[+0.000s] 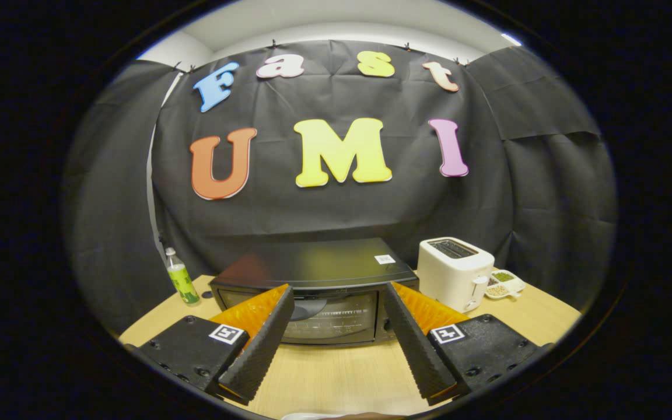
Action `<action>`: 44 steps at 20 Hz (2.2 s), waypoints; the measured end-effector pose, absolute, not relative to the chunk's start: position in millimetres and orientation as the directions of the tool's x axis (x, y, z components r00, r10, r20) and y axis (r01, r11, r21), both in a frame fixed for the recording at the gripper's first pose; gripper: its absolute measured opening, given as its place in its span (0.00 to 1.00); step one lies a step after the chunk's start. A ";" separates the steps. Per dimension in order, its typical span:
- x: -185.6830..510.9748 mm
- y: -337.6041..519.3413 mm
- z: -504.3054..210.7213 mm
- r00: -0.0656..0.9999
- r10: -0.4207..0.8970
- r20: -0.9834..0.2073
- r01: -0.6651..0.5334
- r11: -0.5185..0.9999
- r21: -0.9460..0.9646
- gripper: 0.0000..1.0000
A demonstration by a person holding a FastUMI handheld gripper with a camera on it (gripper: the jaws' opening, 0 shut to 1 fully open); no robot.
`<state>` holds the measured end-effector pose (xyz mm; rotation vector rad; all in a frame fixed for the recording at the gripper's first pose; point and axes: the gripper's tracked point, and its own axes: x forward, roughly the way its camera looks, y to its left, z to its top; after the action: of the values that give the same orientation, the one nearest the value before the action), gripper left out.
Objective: Open the toaster oven, put the food inside, and close the toaster oven door.
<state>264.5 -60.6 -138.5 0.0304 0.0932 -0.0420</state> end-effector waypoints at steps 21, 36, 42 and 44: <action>349.4 -2.1 -178.1 0.993 -0.037 -0.108 0.039 0.999 0.011 0.99; 266.3 -0.9 -224.7 0.983 -0.014 -0.184 0.012 1.000 -0.017 0.99; 241.9 1.3 -258.7 0.963 0.000 -0.270 -0.002 1.000 -0.007 0.99; 236.1 1.1 -267.0 0.949 0.007 -0.314 -0.007 1.000 -0.001 0.99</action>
<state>236.1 1.1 -267.0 -0.0020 0.3194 0.0071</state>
